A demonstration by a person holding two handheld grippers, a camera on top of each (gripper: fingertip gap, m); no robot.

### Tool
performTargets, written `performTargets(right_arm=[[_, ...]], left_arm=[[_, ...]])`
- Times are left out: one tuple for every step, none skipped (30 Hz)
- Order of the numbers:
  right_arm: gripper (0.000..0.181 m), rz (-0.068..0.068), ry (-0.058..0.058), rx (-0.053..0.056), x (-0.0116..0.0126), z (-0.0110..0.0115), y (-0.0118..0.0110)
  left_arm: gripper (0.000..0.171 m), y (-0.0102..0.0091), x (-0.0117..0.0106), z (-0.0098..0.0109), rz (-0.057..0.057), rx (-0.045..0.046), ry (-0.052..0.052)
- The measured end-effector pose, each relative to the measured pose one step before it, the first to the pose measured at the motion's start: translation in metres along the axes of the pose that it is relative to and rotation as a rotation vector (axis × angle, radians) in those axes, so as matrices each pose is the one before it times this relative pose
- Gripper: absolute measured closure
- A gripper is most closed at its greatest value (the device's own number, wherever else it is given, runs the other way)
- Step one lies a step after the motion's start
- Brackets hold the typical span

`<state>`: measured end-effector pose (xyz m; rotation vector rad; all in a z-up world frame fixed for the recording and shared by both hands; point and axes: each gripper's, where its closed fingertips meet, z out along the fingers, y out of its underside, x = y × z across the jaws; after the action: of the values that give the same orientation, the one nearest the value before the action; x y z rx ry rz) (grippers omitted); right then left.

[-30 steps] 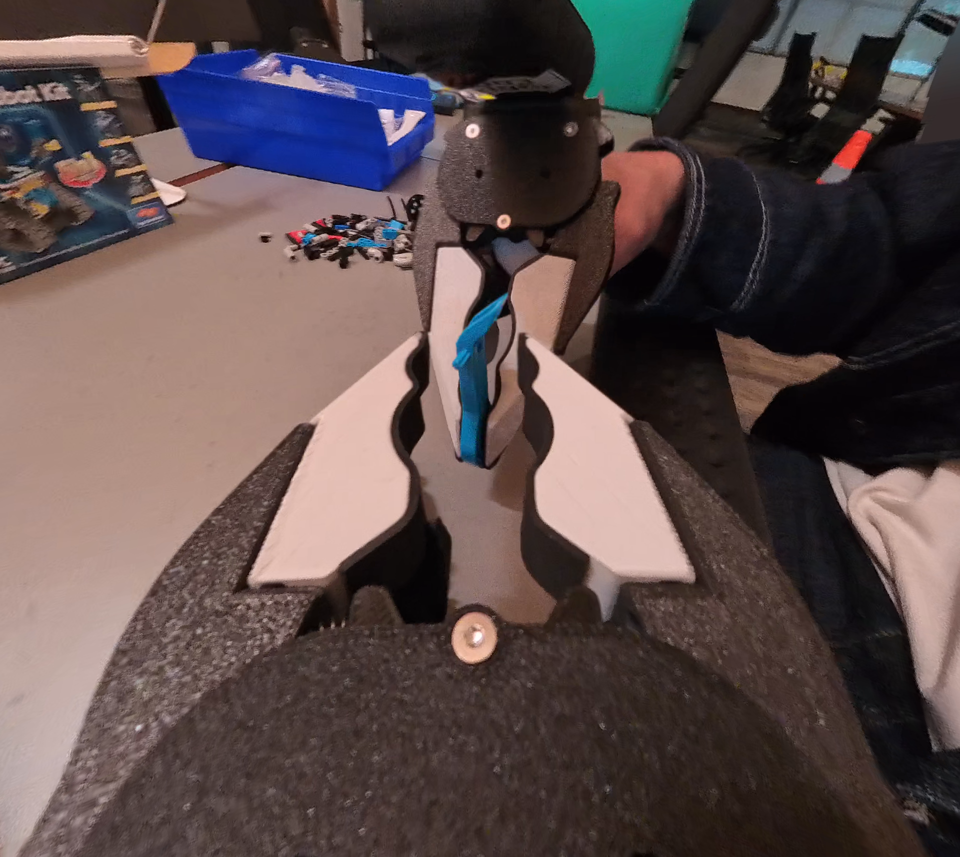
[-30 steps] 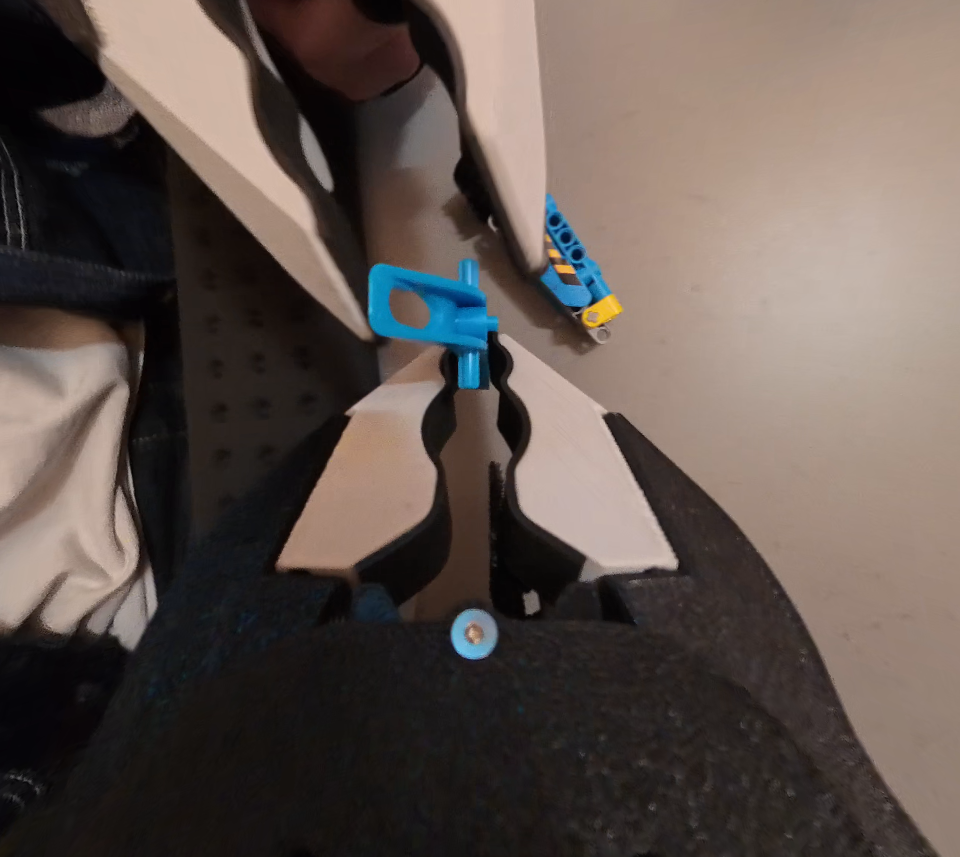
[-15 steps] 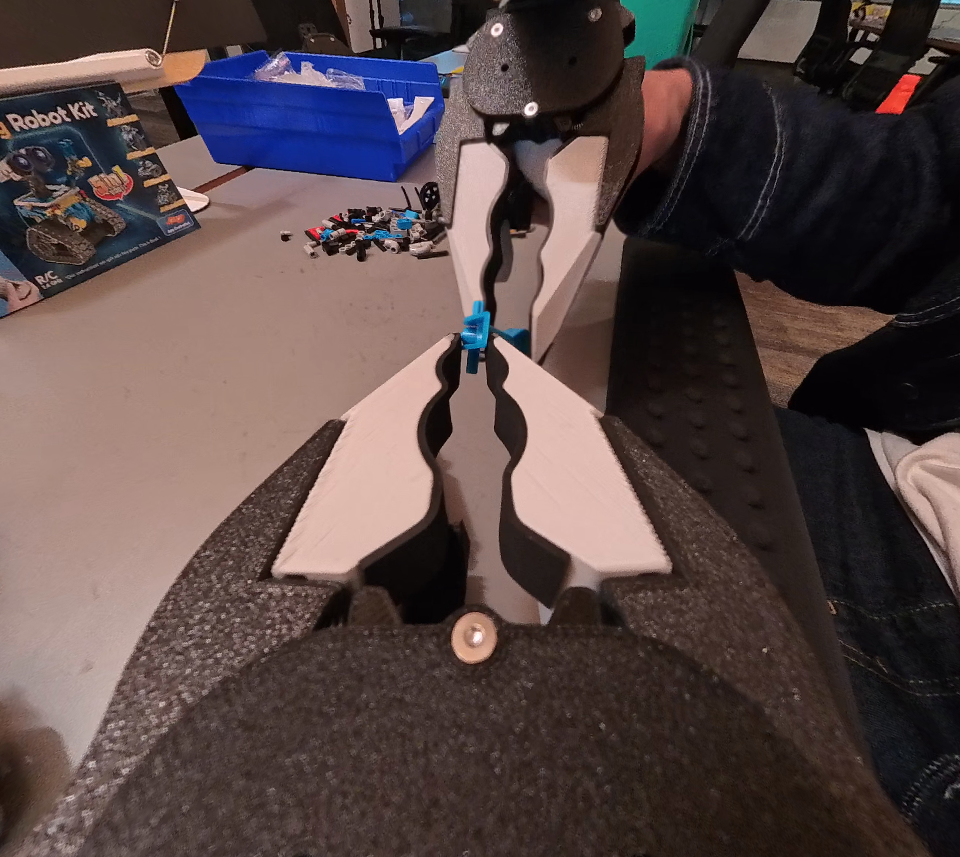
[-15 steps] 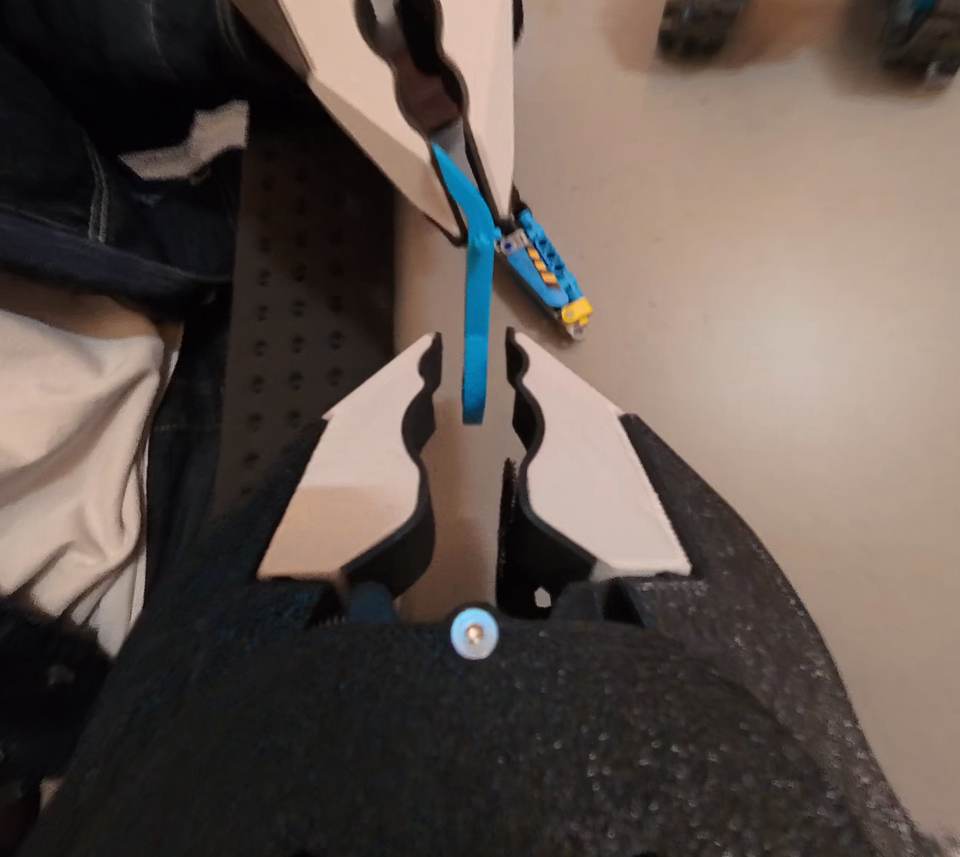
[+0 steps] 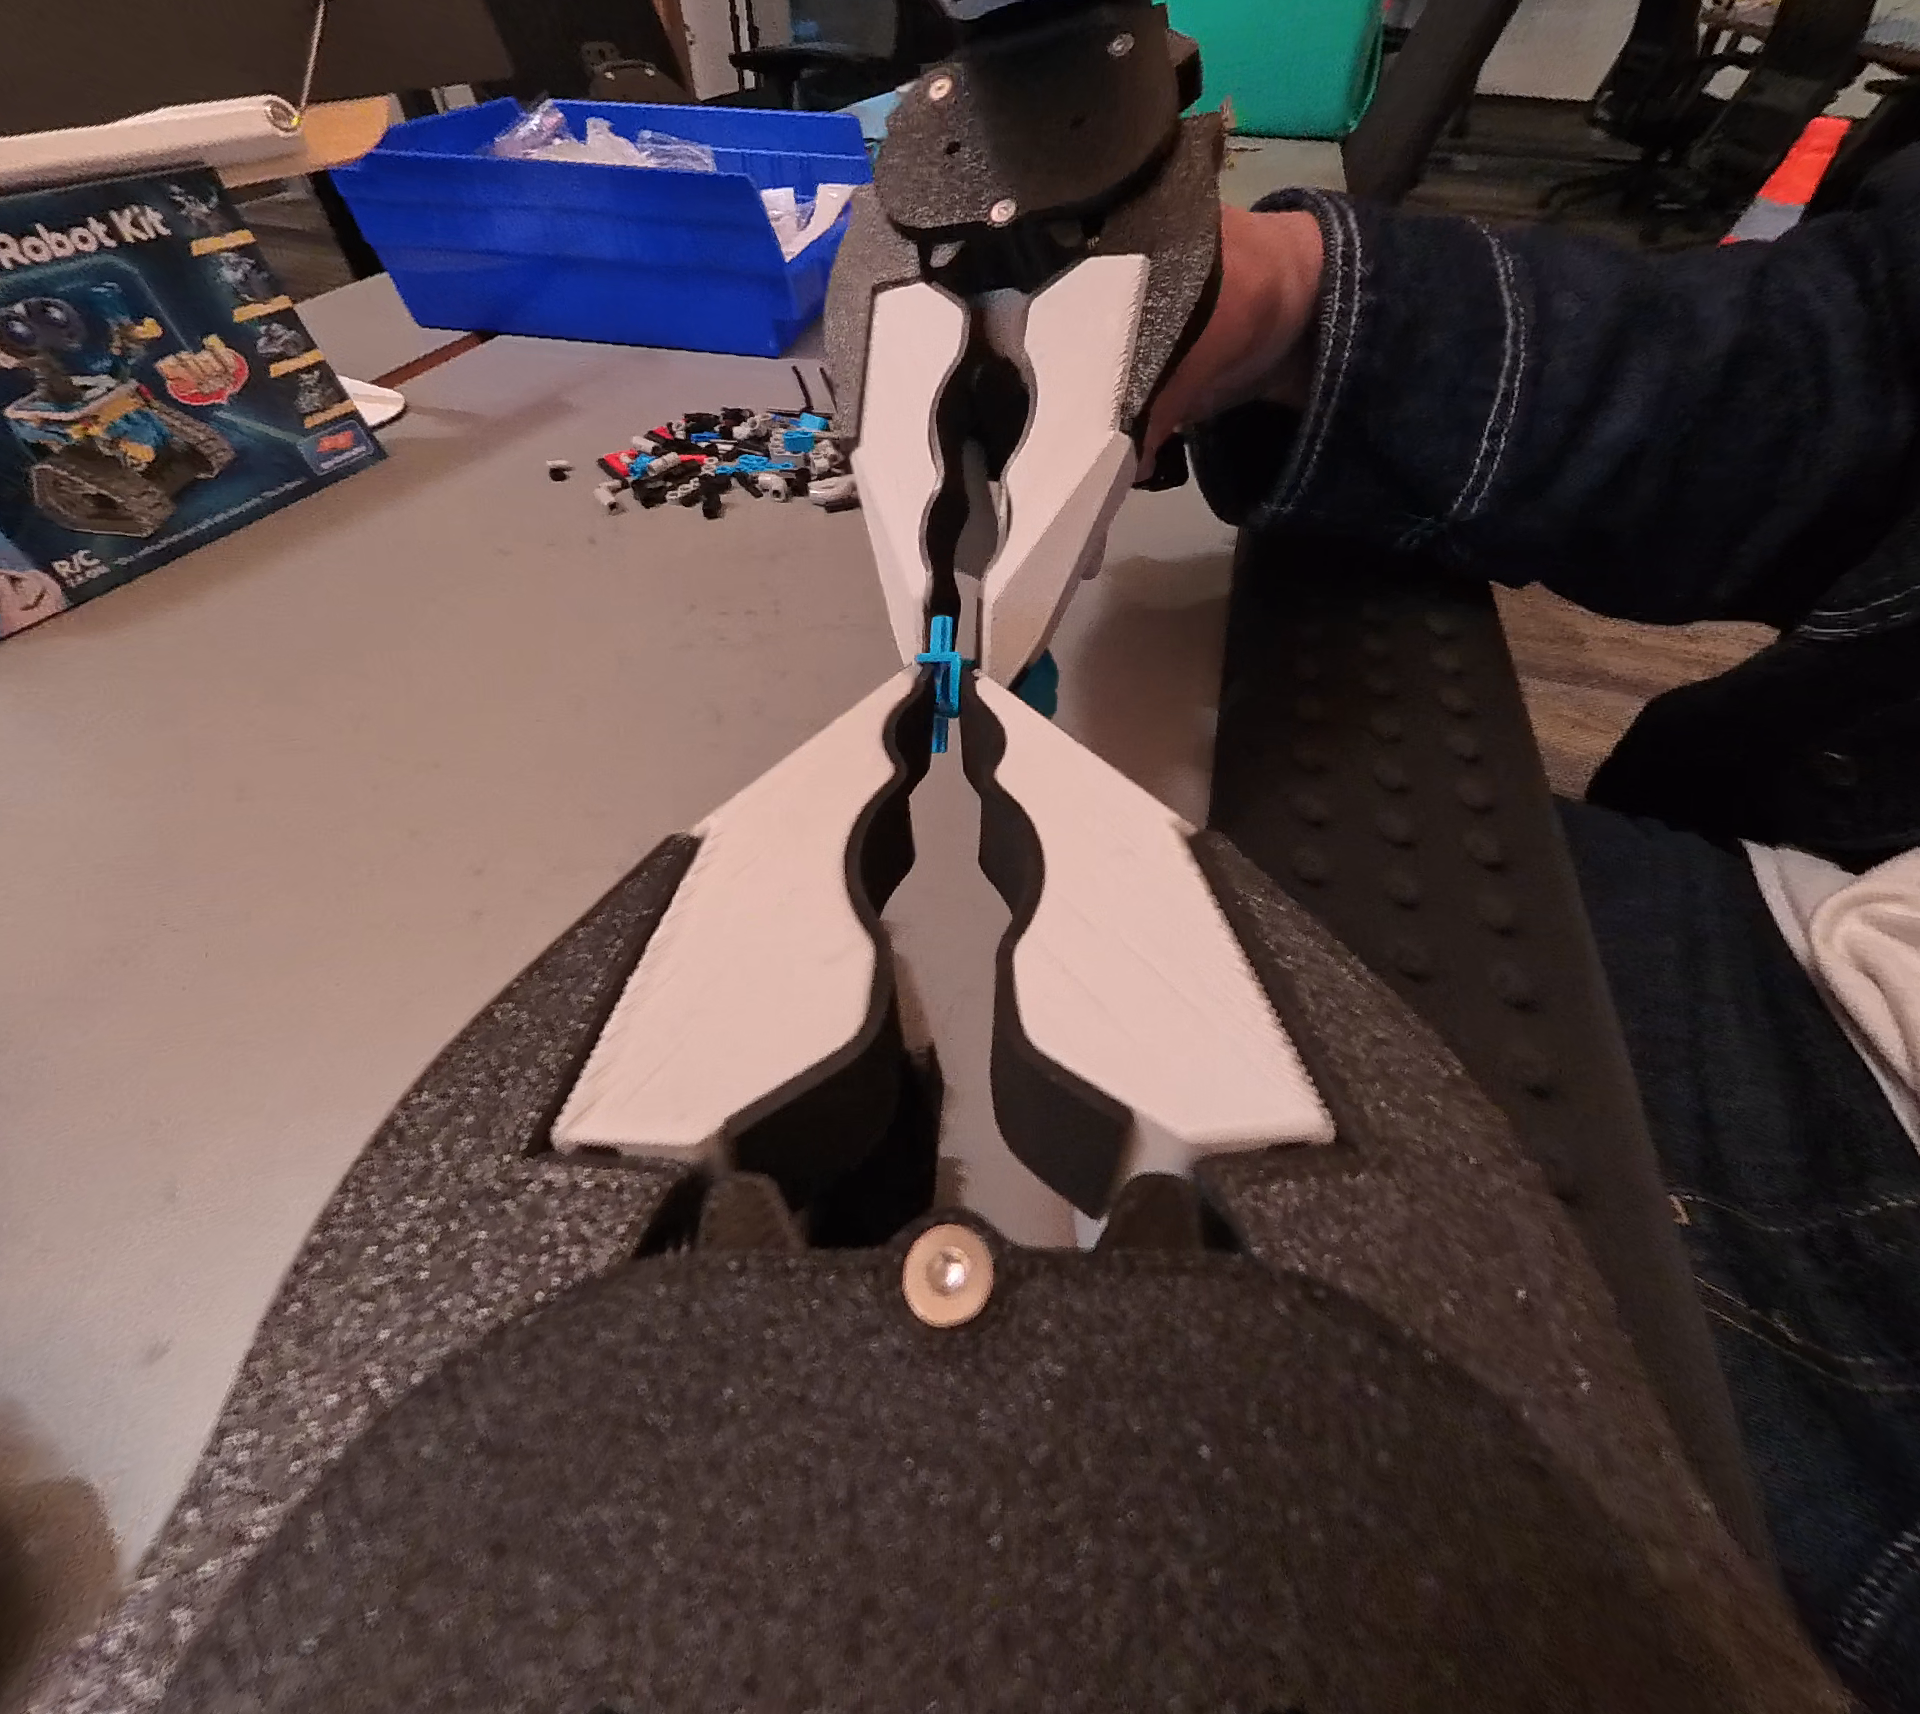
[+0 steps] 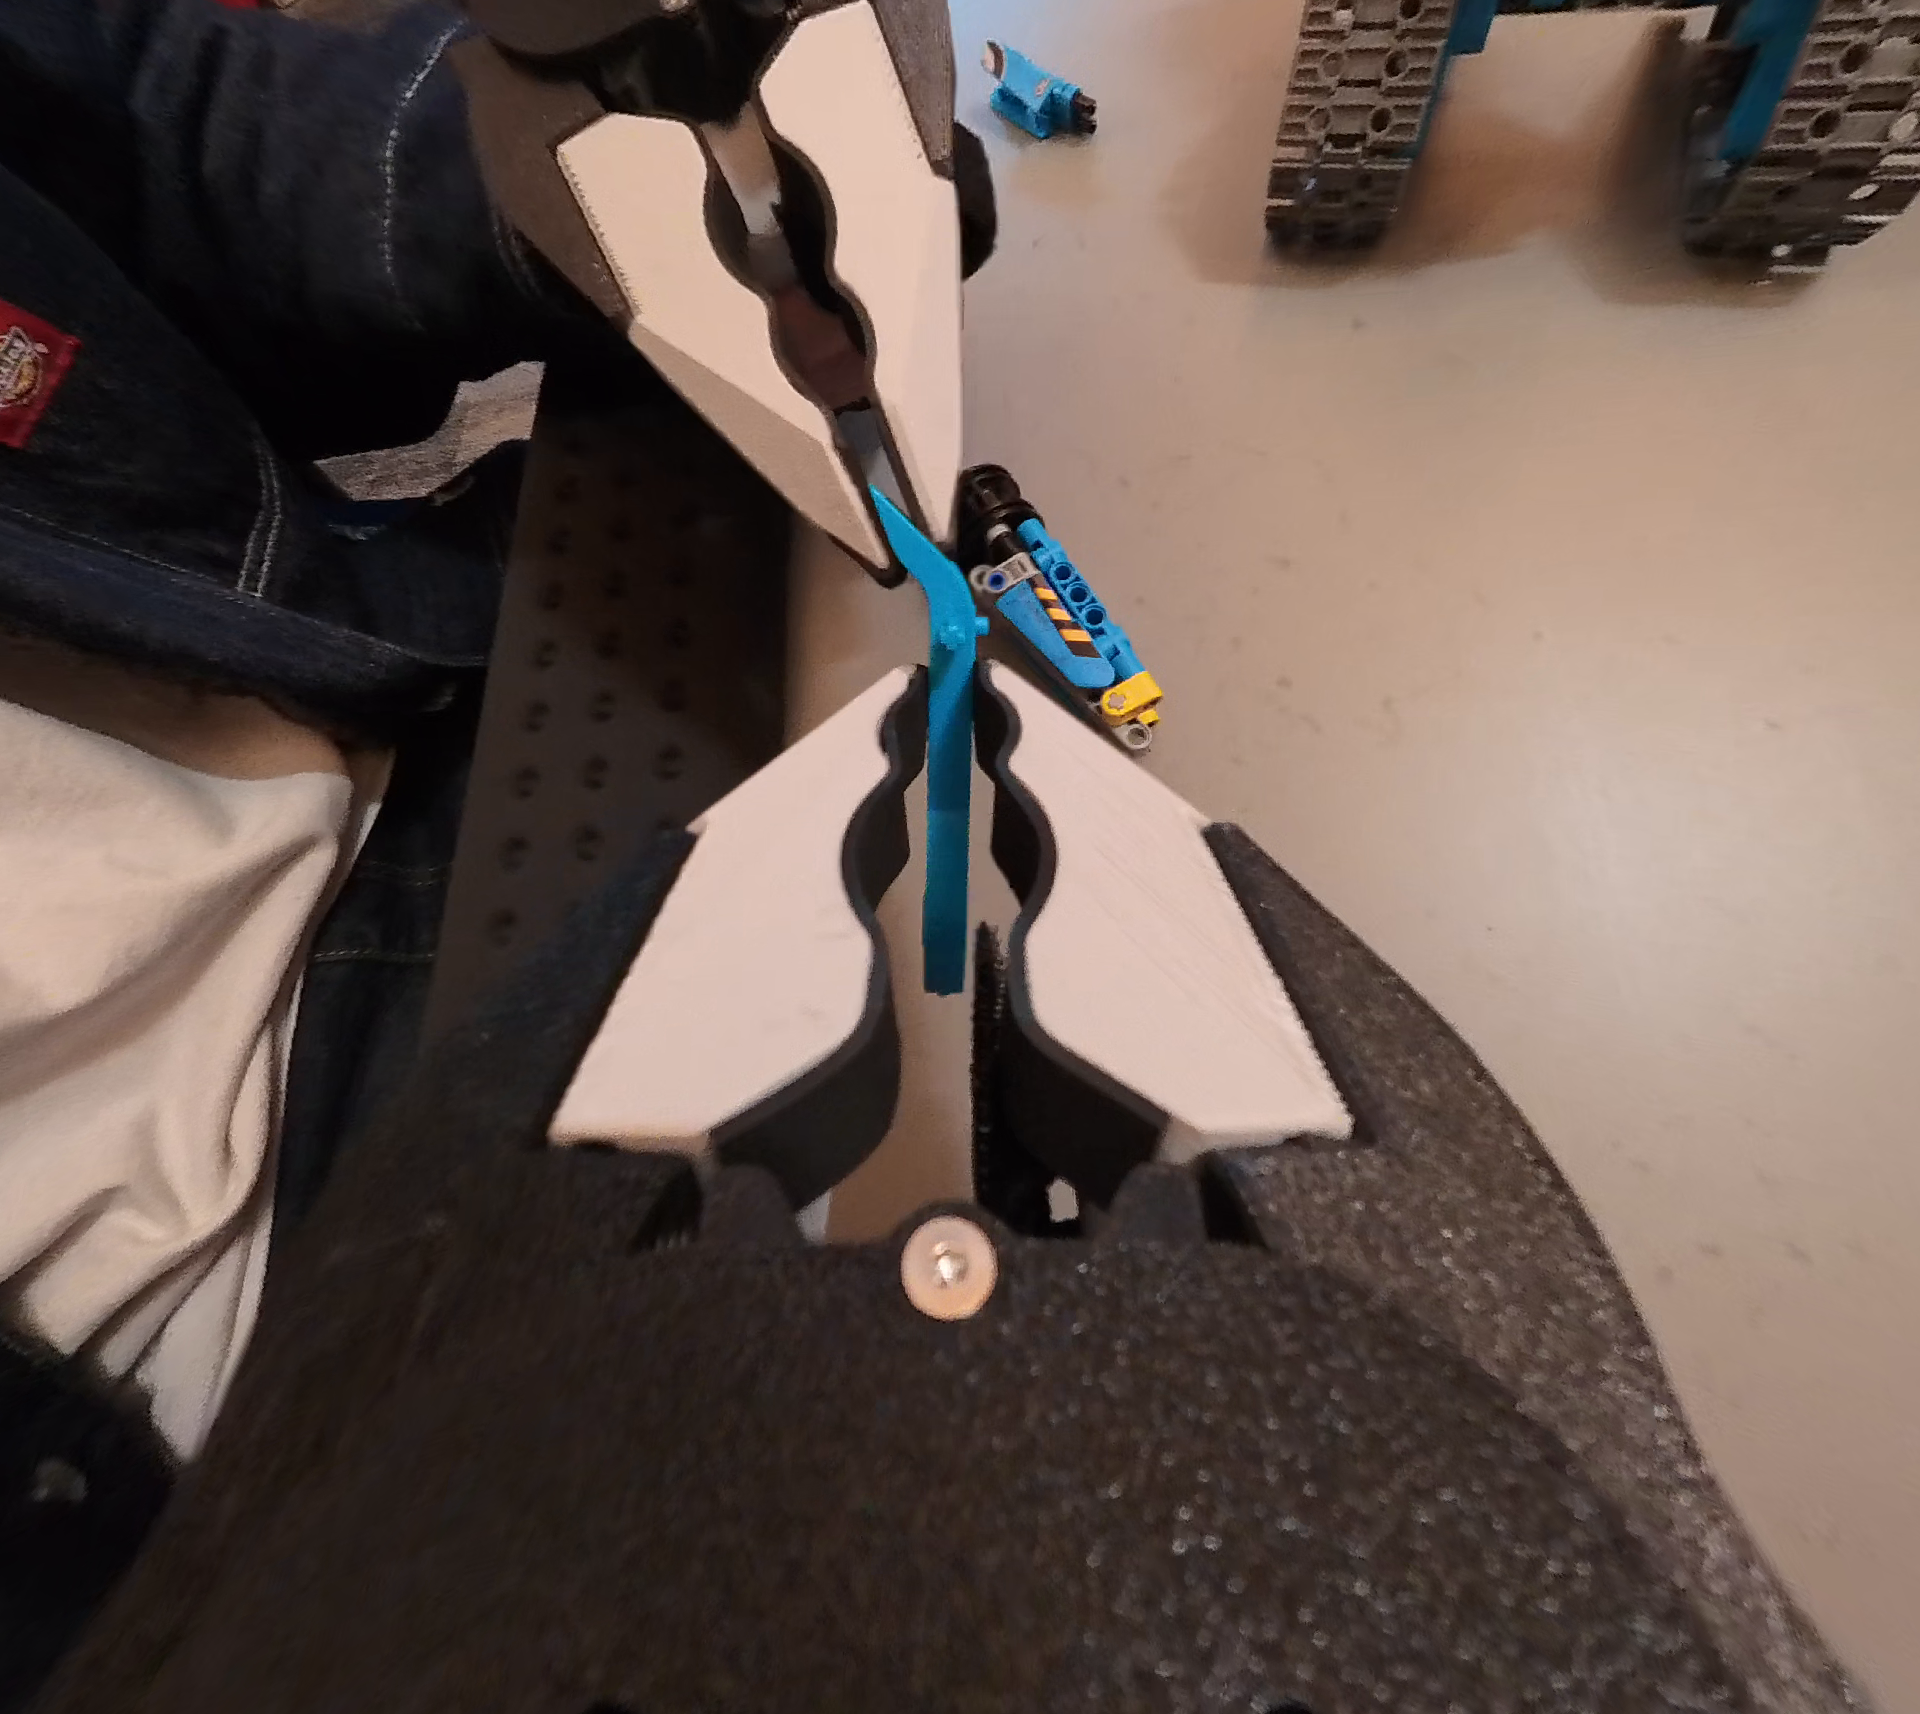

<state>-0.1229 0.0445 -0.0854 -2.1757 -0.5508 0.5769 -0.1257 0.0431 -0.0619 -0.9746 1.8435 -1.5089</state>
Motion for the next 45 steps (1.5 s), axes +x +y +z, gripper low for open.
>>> performTargets(right_arm=[[0.175,-0.0099,0.0177,-0.0004,0.00143,0.00027,-0.0006],[0.175,-0.0153,0.0182,0.006,0.00133,0.00037,-0.00167],[0.174,-0.0136,0.0115,0.0229,0.0003,0.00006,-0.00403],[0.174,-0.0041,0.01,0.0141,0.00084,-0.00004,-0.00272],[0.175,0.0009,-0.0005,0.0025,0.00019,0.00044,-0.00046],[0.175,0.0106,-0.0083,-0.0029,-0.0001,0.00045,0.00023],[0.175,-0.0005,-0.0009,0.0023,0.00058,-0.00014,-0.00038],[0.175,-0.0081,0.0045,0.0075,0.00061,0.00004,-0.00037],[0.175,0.0053,-0.0033,-0.0011,-0.00017,0.00012,0.0005],[0.175,0.0072,-0.0074,-0.0028,-0.0007,0.00007,0.00065],[0.175,0.0029,-0.0003,0.004,0.00015,-0.00012,-0.00026],[0.175,0.0039,0.0025,0.0093,0.00071,-0.00014,-0.00104],[0.175,0.0042,0.0013,0.0134,0.00053,-0.00009,-0.00172],[0.175,0.0049,-0.0003,0.0131,0.00057,-0.00025,-0.00192],[0.175,0.0041,-0.0004,0.0082,0.00054,-0.00017,-0.00137],[0.174,0.0015,0.0007,0.0063,0.00049,0.00025,-0.001],[0.174,-0.0003,0.003,0.0024,0.00075,0.00043,-0.00045],[0.173,-0.0017,0.0049,-0.0024,0.00073,0.00064,0.00035],[0.166,-0.0011,0.0151,-0.0057,0.00219,0.00087,0.00074],[0.158,-0.0024,0.0189,-0.0144,0.0028,0.00082,0.00194],[0.158,-0.0065,0.0047,-0.0188,0.00012,0.00071,0.00259],[0.168,-0.0152,-0.0201,-0.0198,-0.00447,0.00084,0.00265],[0.171,-0.0216,-0.005,-0.0139,-0.00312,0.00124,0.00165],[0.172,-0.0281,0.0104,-0.0083,-0.00091,0.00101,0.00085],[0.172,-0.0267,0.0137,-0.0074,-0.00018,0.0003,0.00067],[0.172,-0.0191,0.0076,-0.011,-0.00027,0.00003,0.0012],[0.172,-0.0118,0.0047,-0.0087,-0.00013,-0.0004,0.00067],[0.173,-0.0118,0.0041,-0.0057,-0.00008,-0.00082,0.00019],[0.173,-0.0077,-0.0016,-0.0113,-0.00052,-0.00081,0.00061],[0.173,-0.0044,-0.0028,-0.018,-0.00062,-0.0007,0.00106],[0.173,-0.0002,0.0039,-0.0382,0.00073,-0.00058,0.00353],[0.173,-0.0023,0.0228,-0.0519,0.00389,-0.00106,0.00577],[0.173,-0.0026,0.0159,-0.0481,0.00293,-0.00096,0.00567],[0.173,0.0009,0.0148,-0.0403,0.00279,-0.00014,0.00435],[0.173,-0.002,0.0087,-0.0256,0.00162,0.00075,0.0021],[0.173,-0.0016,-0.0069,-0.0116,-0.0003,0.00208,0.00002],[0.173,-0.0025,-0.0112,-0.0097,0.0,0.00322,-0.00058],[0.173,-0.006,0.0027,-0.0107,0.00354,0.00357,-0.00054],[0.173,0.0048,-0.0107,-0.01,0.00329,0.00359,-0.00109],[0.173,0.0157,-0.0276,-0.0059,0.00267,0.00375,-0.00207],[0.173,0.0252,-0.0439,-0.0089,0.00177,0.00424,-0.002],[0.173,0.0345,-0.0496,-0.0233,0.00188,0.00444,0.00013],[0.173,0.0218,-0.0319,-0.0253,0.00372,0.00401,0.00042],[0.173,0.0127,-0.0246,-0.0279,0.00354,0.00356,0.0013],[0.173,0.0097,-0.0183,-0.0169,0.00295,0.00243,0.00024]], left_arm=[[0.169,0.00018,-0.00173,-0.00014,-0.0047,-0.00145,-0.007],[0.169,-0.00032,-0.00091,-0.00027,0.003,0.00059,-0.0063],[0.169,-0.00081,-0.00008,-0.00031,0.0051,0.00305,-0.0037],[0.169,-0.00086,-0.00047,-0.00041,0.002,0.00512,-0.005],[0.169,-0.00068,-0.00077,-0.00065,-0.0005,0.00404,-0.004],[0.17,0.00022,0.00003,-0.00024,-0.0026,-0.0006,0.0013],[0.17,0.0003,-0.00012,0.00013,0.0014,-0.00014,-0.0023],[0.17,0.00001,-0.00026,0.00015,0.0068,-0.00025,-0.0054],[0.17,0.00023,0.00035,0.00018,0.006,-0.00206,-0.0007],[0.169,0.0005,0.00094,0.00029,-0.0001,-0.00206,0.0051],[0.17,0.00012,0.00019,0.00003,-0.0039,0.00064,0.0025],[0.17,-0.00067,-0.00069,-0.00024,-0.0012,0.00328,-0.0024],[0.17,-0.0012,-0.00102,-0.00063,0.0015,0.00566,-0.0059],[0.17,-0.00128,-0.00108,-0.00066,0.004,0.00635,-0.0079],[0.17,-0.00093,-0.00114,-0.00065,0.0048,0.0043,-0.0081],[0.17,-0.00061,-0.00097,-0.00042,0.0042,0.00217,-0.0071],[0.17,-0.00019,-0.00066,-0.0003,0.0044,0.00031,-0.0047],[0.17,0.00016,-0.00015,-0.00002,0.0032,-0.00132,-0.0016],[0.17,0.00051,0.0013,0.00029,0.0037,-0.00298,0.0057],[0.17,0.00135,0.00193,0.0008,0.0063,-0.00808,0.0076],[0.17,0.00238,0.00107,0.00142,0.0127,-0.01365,-0.0004],[0.17,0.00267,0.00117,0.00163,0.0133,-0.01519,0.0001],[0.17,0.00252,0.00195,0.00164,0.0068,-0.01412,0.0071],[0.17,0.00227,0.0017,0.00125,0.0057,-0.01237,0.0067],[0.17,0.00171,0.00096,0.00103,0.009,-0.00936,0.0013],[0.17,0.00121,0.00075,0.00081,0.0084,-0.00575,0.0006],[0.17,0.00048,0.00053,0.00051,0.0049,-0.0022,0.0011],[0.17,0.00032,0.00029,0.00042,0.0033,-0.00042,0.001],[0.169,0.00088,0.00039,0.00027,0.001,-0.00188,0.0031],[0.169,0.00145,0.00067,0.00021,-0.0106,-0.00232,0.0069],[0.168,0.00262,-0.0005,-0.00009,-0.0245,-0.00965,0.0046],[0.164,0.00532,-0.00449,-0.00088,-0.0235,-0.03048,-0.0137],[0.147,0.00769,-0.0075,-0.00139,-0.014,-0.04341,-0.0274],[0.136,0.00825,-0.00627,-0.00148,-0.0078,-0.04229,-0.0186],[0.132,0.00839,-0.00343,-0.00082,-0.005,-0.03951,-0.0037],[0.129,0.0089,-0.00136,0.00041,-0.0058,-0.04118,0.0048],[0.125,0.00985,-0.00043,0.00162,-0.0065,-0.04686,0.0081],[0.123,0.00987,-0.00048,0.00259,-0.0037,-0.05019,0.0057],[0.124,0.00797,-0.00124,0.00311,0.0,-0.04584,-0.0017],[0.125,0.00551,-0.002,0.00309,0.0008,-0.03536,-0.009],[0.128,0.00323,-0.00221,0.00224,-0.002,-0.02297,-0.009],[0.137,0.00217,-0.00097,0.00158,-0.0056,-0.01522,0.002],[0.147,0.0012,-0.00109,0.00076,-0.0117,-0.00822,0.0053],[0.147,0.00017,-0.0014,0.0003,-0.0164,-0.001,0.0043],[0.147,0.00001,0.00041,-0.00003,-0.0136,0.00048,0.0147]])
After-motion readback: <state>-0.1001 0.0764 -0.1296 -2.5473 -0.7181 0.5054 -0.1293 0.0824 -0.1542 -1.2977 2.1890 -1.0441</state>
